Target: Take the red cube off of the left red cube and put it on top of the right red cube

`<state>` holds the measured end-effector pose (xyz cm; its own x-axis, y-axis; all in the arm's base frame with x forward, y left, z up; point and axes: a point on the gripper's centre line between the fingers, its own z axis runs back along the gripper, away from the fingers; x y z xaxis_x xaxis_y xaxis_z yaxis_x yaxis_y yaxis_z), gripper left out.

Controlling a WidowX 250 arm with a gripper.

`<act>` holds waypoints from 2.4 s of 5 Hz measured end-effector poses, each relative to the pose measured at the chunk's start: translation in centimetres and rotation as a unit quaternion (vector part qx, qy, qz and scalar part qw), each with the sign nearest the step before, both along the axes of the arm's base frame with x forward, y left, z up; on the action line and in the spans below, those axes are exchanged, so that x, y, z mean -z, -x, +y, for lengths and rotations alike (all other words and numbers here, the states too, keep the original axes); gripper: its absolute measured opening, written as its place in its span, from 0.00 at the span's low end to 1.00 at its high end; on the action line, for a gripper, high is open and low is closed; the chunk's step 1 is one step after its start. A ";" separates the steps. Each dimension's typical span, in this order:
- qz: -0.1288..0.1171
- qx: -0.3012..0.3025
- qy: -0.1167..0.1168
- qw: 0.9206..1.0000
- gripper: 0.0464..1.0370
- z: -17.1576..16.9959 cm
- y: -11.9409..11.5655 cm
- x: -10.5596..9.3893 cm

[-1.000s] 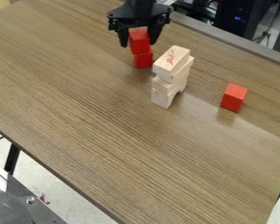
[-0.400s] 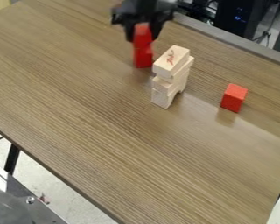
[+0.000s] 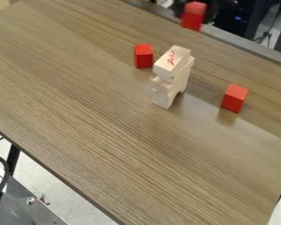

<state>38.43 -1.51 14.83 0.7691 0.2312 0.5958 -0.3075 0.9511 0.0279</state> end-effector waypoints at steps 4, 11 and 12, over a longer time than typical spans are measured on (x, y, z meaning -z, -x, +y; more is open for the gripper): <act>0.039 0.177 0.086 0.980 0.54 -7.6 1.3 3.5; 0.078 0.075 0.071 0.992 0.54 -7.5 -0.5 7.6; 0.077 0.074 0.068 0.992 0.54 -7.4 -0.6 7.5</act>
<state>39.02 -8.95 7.29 0.8800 0.1784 0.4401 -0.1656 0.9839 -0.0678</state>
